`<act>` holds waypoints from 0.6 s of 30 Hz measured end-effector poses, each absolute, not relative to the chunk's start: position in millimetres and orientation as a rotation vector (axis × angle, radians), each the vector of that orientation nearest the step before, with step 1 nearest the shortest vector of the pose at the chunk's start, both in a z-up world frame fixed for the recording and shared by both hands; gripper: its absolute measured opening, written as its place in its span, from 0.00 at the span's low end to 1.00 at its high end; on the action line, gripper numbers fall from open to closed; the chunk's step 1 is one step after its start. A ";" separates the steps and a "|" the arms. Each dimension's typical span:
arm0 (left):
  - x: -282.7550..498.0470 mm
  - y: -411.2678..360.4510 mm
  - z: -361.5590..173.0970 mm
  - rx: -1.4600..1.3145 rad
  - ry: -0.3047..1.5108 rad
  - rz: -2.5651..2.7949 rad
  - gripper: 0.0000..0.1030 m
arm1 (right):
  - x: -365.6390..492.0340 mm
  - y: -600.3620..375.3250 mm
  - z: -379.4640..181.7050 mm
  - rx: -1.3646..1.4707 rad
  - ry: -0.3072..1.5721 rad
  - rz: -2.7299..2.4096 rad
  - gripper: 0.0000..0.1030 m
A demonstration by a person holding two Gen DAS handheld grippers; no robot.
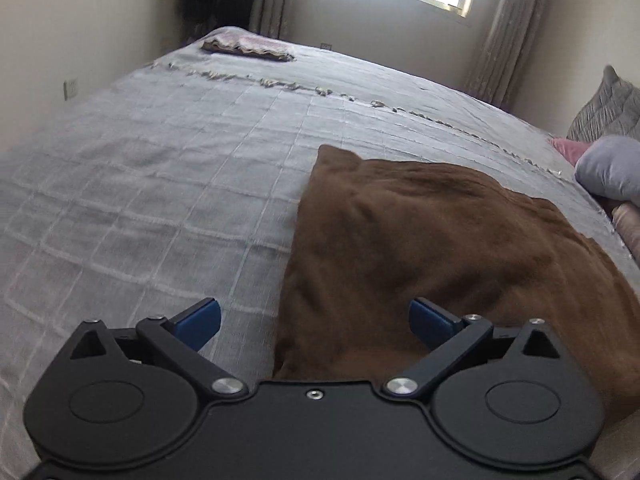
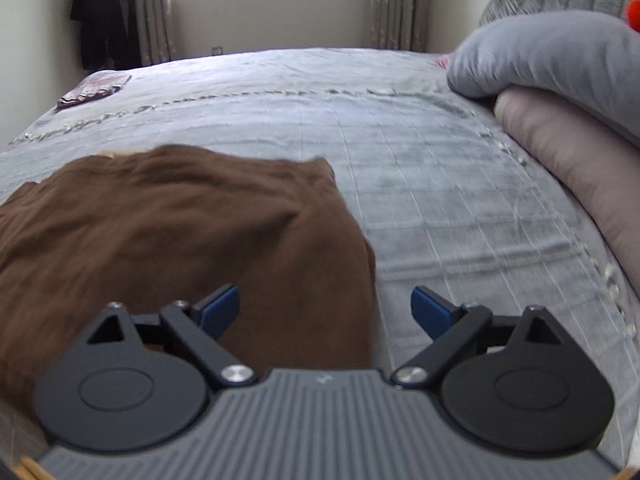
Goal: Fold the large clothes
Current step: 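Lay the folded hem on the coat and open both grippers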
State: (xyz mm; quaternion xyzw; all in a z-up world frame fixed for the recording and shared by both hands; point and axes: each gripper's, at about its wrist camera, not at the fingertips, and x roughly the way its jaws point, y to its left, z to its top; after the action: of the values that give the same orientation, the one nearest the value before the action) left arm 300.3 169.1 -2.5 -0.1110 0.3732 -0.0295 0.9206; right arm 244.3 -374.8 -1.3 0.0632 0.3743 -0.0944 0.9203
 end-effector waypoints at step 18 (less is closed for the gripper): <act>275.3 180.4 -59.4 -0.645 0.854 -0.124 0.96 | 190.7 -352.6 -26.4 0.171 0.813 -0.215 0.91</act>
State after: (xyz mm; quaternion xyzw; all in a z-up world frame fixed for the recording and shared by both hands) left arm 275.3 180.4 -59.4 -0.3073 0.4068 -0.0590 0.8583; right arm 190.7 -352.6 -26.4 0.0829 0.3939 -0.1043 0.9094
